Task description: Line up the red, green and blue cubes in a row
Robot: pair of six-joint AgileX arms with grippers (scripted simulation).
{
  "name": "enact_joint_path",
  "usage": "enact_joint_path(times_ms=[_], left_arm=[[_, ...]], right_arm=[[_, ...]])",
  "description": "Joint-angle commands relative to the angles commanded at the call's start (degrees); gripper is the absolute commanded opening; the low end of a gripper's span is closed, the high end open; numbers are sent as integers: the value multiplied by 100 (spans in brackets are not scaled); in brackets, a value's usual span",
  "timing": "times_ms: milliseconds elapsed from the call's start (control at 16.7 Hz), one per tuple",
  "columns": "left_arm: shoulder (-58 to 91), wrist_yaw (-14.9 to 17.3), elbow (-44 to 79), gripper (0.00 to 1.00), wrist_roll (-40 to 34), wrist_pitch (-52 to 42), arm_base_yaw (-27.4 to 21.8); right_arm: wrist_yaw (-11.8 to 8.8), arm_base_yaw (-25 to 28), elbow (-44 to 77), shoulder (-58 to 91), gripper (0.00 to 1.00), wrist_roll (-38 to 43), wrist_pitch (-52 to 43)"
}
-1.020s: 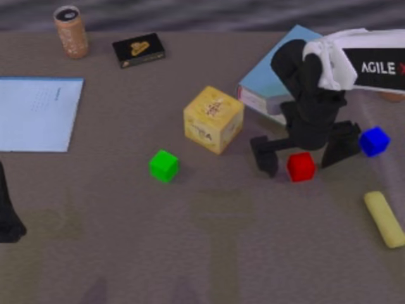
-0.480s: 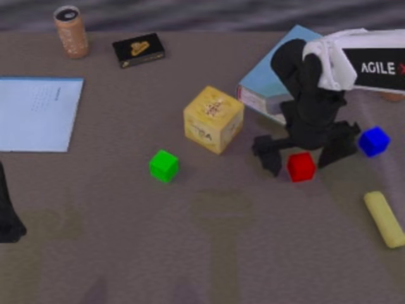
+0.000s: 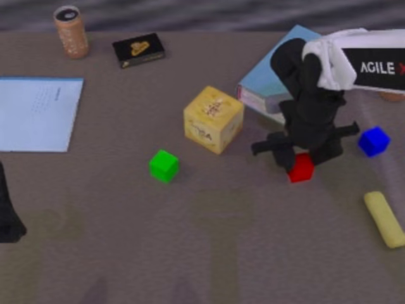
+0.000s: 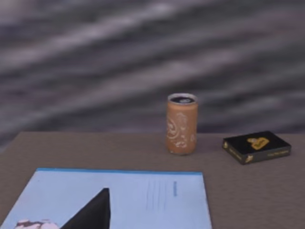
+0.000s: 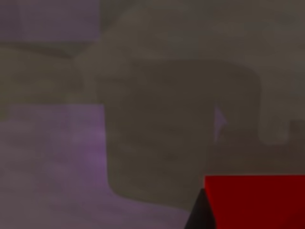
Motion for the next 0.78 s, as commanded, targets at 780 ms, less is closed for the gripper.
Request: enact_joint_path(times_ms=[780], left_arm=[[0,0,0,100,0,0,0]], right_arm=[[46,19,617,-526,0,-25,-977]])
